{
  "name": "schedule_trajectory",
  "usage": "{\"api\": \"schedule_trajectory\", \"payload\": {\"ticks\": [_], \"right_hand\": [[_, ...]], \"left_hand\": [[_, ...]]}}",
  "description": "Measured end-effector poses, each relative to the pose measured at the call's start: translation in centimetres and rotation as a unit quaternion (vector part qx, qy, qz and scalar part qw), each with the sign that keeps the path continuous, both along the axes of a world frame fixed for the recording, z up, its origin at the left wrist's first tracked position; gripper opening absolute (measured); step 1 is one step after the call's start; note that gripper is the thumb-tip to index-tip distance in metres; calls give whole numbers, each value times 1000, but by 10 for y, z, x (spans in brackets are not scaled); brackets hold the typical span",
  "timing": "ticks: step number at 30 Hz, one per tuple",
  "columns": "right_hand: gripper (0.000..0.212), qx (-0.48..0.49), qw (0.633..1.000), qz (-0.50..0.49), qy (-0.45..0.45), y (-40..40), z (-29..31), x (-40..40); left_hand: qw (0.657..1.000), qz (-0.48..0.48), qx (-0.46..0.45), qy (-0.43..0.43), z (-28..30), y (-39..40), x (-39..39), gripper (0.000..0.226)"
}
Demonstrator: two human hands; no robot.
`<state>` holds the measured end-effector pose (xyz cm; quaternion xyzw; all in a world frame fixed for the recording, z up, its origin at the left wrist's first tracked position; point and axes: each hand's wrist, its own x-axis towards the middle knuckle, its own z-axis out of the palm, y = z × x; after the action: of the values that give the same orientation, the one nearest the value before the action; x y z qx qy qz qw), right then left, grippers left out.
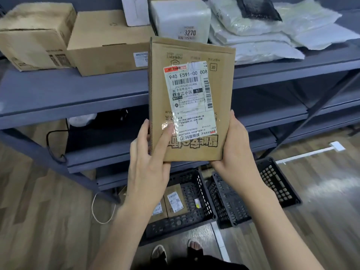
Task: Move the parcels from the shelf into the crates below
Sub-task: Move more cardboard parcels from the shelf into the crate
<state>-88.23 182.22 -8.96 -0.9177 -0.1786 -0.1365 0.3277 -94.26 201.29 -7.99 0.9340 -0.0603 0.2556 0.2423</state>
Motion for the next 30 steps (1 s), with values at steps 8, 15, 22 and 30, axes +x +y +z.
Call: {"api": "schedule_trajectory", "payload": {"ticks": [8, 15, 22, 30], "right_hand": [[80, -34, 993, 3, 116, -30, -86, -25], [76, -66, 973, 35, 219, -58, -189, -41], [92, -153, 931, 47, 327, -57, -289, -49], [108, -259, 849, 81, 454, -41, -401, -51]], "left_hand": [[990, 19, -38, 135, -84, -28, -27, 93], [955, 14, -82, 285, -190, -52, -48, 94], [908, 37, -114, 401, -308, -64, -51, 88], [828, 20, -79, 555, -418, -47, -50, 77]]}}
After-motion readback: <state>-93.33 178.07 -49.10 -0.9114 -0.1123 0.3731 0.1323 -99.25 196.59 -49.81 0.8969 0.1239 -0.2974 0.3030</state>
